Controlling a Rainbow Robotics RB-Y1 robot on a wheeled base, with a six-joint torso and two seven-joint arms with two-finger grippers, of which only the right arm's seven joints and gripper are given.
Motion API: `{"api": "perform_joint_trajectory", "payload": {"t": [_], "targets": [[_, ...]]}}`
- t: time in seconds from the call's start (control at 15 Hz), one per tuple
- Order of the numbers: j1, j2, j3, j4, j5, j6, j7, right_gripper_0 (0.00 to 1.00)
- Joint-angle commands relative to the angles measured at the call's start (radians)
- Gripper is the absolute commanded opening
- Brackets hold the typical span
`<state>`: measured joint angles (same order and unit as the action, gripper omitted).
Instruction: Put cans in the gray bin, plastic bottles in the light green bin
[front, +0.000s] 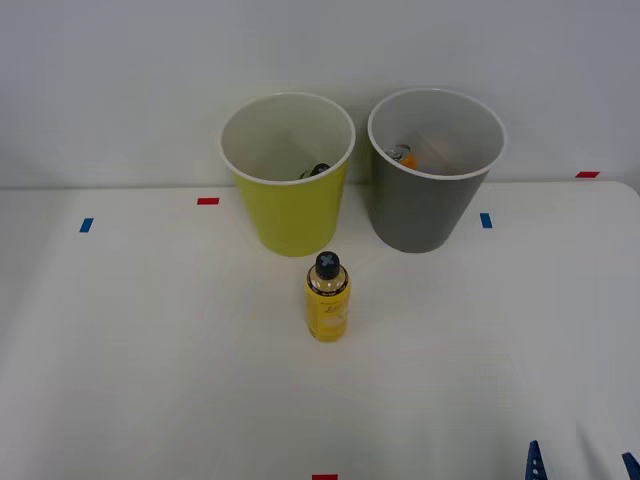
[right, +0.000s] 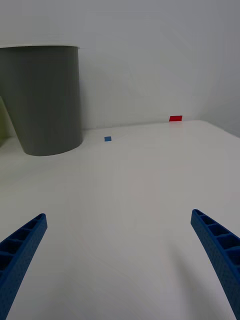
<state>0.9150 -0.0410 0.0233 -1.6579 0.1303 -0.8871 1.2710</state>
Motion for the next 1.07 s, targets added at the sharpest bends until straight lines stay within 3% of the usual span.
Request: {"api": "perform_joint_trajectory", "payload": {"t": [0.07, 0.47, 0.73, 1.07], "targets": [[0.001, 0.003, 0.006, 0.0, 0.015, 0.0, -0.021, 1.0], [-0.047, -0.039, -0.006, 0.0, 0.051, 0.003, -0.061, 1.0], [-0.064, -0.042, -0.051, 0.0, 0.167, 0.0, -0.219, 1.0], [-0.08, -0.043, -0.051, 0.0, 0.164, 0.008, -0.223, 1.0]]}}
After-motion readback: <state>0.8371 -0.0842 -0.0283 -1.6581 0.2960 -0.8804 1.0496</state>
